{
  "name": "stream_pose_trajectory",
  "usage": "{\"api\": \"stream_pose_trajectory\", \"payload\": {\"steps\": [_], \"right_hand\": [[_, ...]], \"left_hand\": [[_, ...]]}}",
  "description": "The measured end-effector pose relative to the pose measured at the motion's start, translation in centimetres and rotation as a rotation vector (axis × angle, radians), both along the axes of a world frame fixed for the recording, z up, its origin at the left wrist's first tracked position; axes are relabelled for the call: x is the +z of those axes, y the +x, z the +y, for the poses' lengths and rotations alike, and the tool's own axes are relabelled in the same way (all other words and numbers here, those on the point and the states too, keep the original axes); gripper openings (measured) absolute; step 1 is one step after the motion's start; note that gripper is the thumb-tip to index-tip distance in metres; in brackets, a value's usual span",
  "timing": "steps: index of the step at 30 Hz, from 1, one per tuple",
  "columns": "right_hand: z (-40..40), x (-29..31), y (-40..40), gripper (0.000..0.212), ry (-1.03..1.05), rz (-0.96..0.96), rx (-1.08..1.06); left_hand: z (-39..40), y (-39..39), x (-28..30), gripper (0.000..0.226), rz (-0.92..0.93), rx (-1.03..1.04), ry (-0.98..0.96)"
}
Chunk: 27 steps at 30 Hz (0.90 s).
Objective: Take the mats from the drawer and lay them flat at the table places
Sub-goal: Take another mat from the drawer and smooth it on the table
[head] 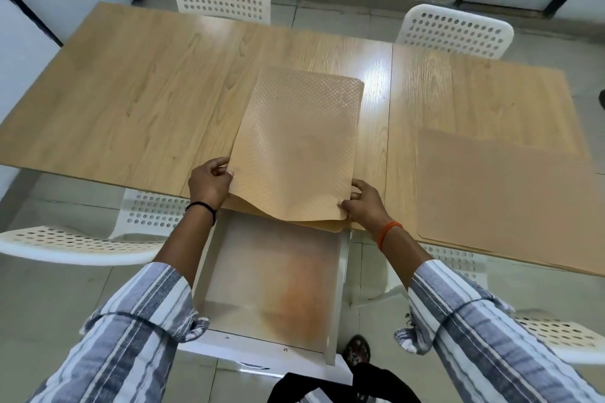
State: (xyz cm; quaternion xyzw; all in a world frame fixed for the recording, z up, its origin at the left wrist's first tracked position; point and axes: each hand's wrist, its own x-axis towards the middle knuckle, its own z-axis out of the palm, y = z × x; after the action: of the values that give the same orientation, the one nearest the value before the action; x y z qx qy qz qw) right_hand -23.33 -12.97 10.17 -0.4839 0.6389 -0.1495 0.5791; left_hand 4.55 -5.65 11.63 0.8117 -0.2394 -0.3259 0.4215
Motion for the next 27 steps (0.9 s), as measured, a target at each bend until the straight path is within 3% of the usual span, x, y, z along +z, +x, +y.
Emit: {"api": "stream_pose_trajectory", "payload": {"steps": [5,8,12,16,23,27], "right_hand": [[0.4,0.7,-1.9,0.065,0.041,-0.171,-0.062],[1.3,1.7,-3.6,0.066,0.037,-0.216,-0.042],[2.0,1.8,-4.8,0.064,0.003,-0.265,-0.015],[2.1,2.4,-5.8,0.06,-0.073,-0.337,0.033],[3.3,4.5,-4.3,0.055,-0.196,-0.383,0.132],[4.0,6.2,-1.5,0.052,-0.26,-0.4,0.116]], "left_hand": [[0.0,-0.6,1.4,0.043,0.184,-0.04,0.048],[0.5,-1.3,2.0,0.035,0.164,-0.039,0.053],[0.8,-2.2,2.1,0.003,0.125,-0.076,0.086],[2.2,-3.4,3.0,0.013,0.015,-0.065,0.017],[6.4,-3.6,6.3,0.01,-0.118,-0.081,-0.121],[8.6,-1.2,7.4,0.015,-0.119,-0.025,-0.185]]}}
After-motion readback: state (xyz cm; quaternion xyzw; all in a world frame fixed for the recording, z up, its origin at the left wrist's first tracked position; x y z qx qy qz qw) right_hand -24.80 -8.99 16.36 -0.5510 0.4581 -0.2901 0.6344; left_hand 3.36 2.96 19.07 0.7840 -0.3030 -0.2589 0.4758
